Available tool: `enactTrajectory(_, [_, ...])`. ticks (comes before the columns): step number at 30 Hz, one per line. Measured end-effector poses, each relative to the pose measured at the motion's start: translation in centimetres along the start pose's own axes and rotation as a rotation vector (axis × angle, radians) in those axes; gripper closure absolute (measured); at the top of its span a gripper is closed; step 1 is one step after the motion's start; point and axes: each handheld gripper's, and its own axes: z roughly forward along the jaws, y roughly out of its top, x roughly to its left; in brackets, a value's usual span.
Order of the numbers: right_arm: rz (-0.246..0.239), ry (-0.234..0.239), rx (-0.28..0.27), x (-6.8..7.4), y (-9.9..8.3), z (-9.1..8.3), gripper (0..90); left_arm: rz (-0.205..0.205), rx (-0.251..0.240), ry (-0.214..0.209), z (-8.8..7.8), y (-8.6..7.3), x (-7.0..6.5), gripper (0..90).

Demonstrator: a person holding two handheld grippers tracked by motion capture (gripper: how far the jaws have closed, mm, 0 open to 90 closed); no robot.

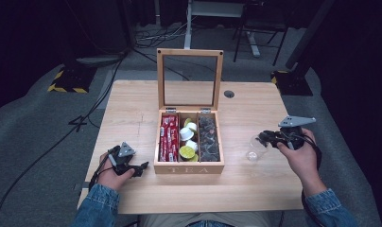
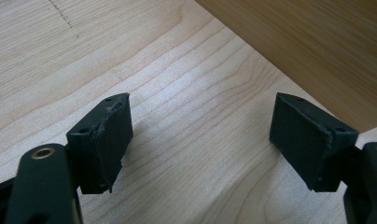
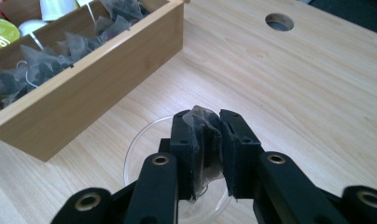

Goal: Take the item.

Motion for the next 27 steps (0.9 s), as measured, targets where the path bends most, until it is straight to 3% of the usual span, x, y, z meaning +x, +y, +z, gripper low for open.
enactTrajectory(15, [-0.015, 0.024, 0.061, 0.51, -0.46, 0.75, 75.2, 0.000, 0.000, 0.000, 0.00, 0.00, 0.00, 21.6])
enactTrajectory(27, [0.011, 0.019, 0.027, 0.45, -0.09, 0.54, 54.7, -0.006, -0.001, -0.001, 0.04, 0.02, -0.03, 21.5])
